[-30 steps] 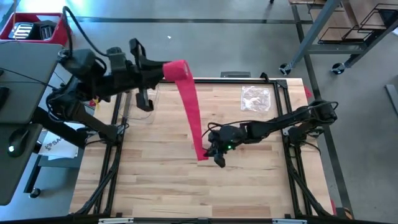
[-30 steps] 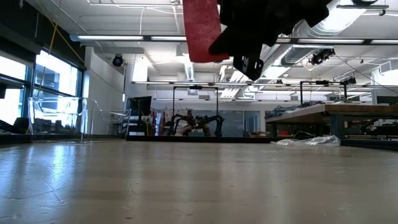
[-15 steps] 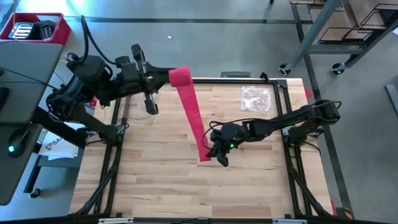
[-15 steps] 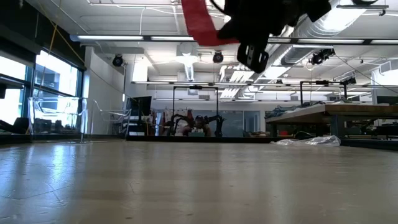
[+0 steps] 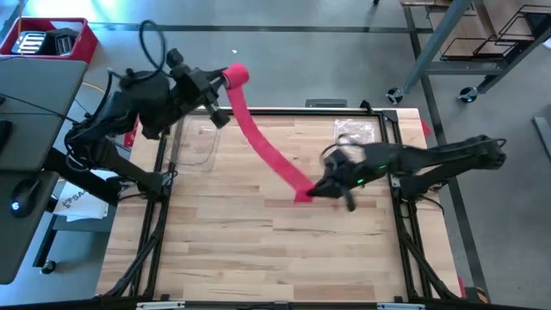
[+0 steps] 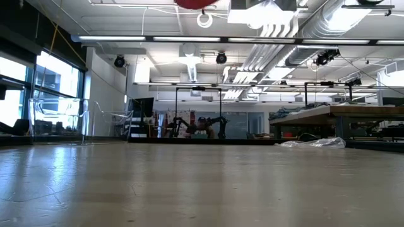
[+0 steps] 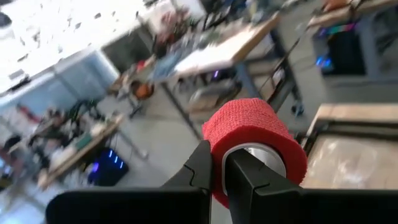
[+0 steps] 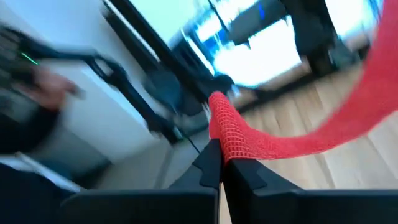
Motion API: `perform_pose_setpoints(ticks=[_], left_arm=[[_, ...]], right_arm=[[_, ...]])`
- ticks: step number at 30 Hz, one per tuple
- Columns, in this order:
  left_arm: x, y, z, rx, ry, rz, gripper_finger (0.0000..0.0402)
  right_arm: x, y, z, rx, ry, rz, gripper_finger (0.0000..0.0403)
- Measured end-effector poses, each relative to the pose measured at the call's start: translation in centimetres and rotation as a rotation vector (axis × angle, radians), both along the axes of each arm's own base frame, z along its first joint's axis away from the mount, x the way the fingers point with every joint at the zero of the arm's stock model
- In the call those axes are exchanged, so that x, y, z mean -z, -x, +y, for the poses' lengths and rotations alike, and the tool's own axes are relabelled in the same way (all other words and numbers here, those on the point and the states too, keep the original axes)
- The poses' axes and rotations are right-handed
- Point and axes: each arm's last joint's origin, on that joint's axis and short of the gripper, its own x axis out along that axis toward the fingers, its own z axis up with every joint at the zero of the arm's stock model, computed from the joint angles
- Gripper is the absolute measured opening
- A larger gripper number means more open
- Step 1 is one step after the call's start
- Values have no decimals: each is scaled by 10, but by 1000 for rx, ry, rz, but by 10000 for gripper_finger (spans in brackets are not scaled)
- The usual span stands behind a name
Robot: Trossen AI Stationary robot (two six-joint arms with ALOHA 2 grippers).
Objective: Roll bandage
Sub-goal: Roll the red bandage
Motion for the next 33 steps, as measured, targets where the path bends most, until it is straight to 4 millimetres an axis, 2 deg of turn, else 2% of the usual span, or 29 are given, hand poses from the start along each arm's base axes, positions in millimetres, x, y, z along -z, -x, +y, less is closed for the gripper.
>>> perform_pose_setpoints(ticks=[7,10,14,20,24,28,33], left_arm=[[29,-1,28,-144,146,57,14],[47,-12,35,-92,223,76,14],[78,-33,39,14,366,51,14],[131,-66,29,179,552,-26,14],[165,-80,19,264,663,-81,14],[188,-90,12,379,763,-182,14],[208,-94,6,415,817,-252,14]], right_arm=[[-69,73,-2,127,-48,-497,0],[-90,98,-3,191,36,-693,0],[-118,118,-7,277,147,-764,0],[-165,126,-11,344,300,-733,0],[-201,126,-12,406,415,-739,0],[-230,124,-12,475,537,-749,0],[-260,120,-13,603,688,-767,0]])
